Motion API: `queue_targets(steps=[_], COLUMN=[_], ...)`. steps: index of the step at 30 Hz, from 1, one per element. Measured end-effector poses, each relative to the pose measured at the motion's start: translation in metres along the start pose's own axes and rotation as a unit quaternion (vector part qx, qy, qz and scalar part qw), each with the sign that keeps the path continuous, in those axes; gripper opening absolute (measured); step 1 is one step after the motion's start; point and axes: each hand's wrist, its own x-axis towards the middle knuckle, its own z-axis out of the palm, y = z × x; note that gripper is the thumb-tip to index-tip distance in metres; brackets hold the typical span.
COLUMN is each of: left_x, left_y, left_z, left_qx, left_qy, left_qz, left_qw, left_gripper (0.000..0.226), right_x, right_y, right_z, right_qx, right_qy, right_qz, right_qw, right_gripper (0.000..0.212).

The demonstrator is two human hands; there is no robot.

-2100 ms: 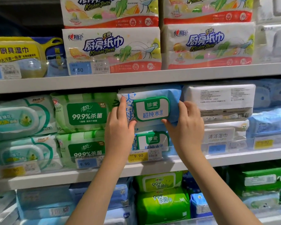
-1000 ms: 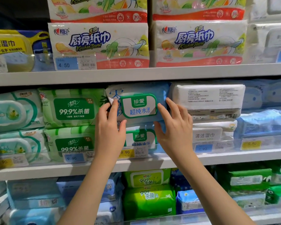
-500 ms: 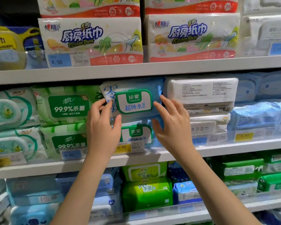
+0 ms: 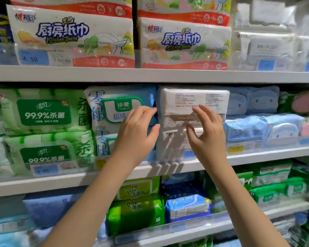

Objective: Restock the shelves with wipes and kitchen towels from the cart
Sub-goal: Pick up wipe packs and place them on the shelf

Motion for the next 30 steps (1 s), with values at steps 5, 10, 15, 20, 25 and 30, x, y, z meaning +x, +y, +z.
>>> queue_targets(steps=[5, 10, 15, 20, 25, 30], left_x=[0.026, 0.039, 0.045, 0.043, 0.045, 0.044], left_y=[0.032, 0.045, 0.05, 0.045, 0.044, 0.037], left_z=[0.019, 0.031, 0.036, 0.033, 0.034, 0.03], left_qx=[-0.019, -0.006, -0.021, -0.055, -0.108, -0.2], left_qy=[-0.027, -0.005, 0.035, 0.047, 0.038, 0.027], left_qz=[-0.078, -0.15, -0.191, -0.207, -0.184, -0.187], left_qw=[0.996, 0.989, 0.981, 0.976, 0.976, 0.962], left_gripper=[0.056, 0.06, 0.051, 0.057, 0.028, 0.022], right_x=[0.029, 0.057, 0.067, 0.071, 0.079, 0.078], right_y=[0.035, 0.061, 0.071, 0.076, 0.077, 0.076], right_z=[-0.02, -0.028, -0.03, -0.038, -0.038, -0.037], right_qx=[-0.015, 0.043, 0.1, 0.195, 0.249, 0.298], right_qy=[0.003, -0.033, -0.055, -0.052, -0.084, -0.108], right_qz=[0.099, 0.185, 0.237, 0.281, 0.308, 0.334], right_qw=[0.995, 0.981, 0.965, 0.938, 0.914, 0.887], right_gripper=[0.046, 0.059, 0.066, 0.052, 0.056, 0.089])
